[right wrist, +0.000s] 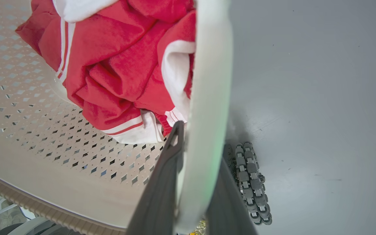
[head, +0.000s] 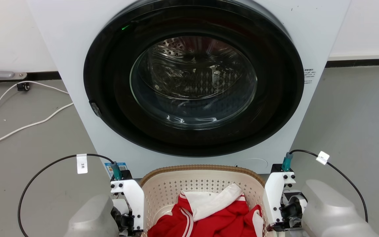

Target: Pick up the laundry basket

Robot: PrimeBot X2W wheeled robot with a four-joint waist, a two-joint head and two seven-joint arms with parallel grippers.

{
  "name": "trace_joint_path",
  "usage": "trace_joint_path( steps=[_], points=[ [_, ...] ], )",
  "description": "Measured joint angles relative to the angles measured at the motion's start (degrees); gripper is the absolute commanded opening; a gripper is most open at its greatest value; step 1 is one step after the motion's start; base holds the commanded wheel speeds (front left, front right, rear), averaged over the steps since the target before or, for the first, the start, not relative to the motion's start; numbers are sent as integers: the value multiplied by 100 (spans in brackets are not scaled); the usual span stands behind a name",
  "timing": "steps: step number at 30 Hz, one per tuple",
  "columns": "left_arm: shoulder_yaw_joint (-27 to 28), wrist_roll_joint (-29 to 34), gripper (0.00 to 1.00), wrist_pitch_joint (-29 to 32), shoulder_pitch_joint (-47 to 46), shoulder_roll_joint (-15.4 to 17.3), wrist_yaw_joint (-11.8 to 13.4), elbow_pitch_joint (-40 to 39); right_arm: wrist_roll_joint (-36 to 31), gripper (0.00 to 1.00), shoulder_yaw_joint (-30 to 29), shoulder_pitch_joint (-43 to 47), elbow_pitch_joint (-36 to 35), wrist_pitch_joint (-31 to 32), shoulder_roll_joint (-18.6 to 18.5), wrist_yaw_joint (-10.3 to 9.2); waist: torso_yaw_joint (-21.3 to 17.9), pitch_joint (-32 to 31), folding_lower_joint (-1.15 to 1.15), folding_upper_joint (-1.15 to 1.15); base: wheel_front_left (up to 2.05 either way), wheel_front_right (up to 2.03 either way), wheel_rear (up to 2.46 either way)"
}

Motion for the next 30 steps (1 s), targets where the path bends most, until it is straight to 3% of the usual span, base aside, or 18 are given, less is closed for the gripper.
trace_joint_path(
  steps=[30],
  points=[
    [-38, -143, 0, -66, 4, 4, 0, 10, 140, 0, 111, 3, 46, -80, 7, 0, -9, 58, 0, 0, 0, 0, 0]
  ],
)
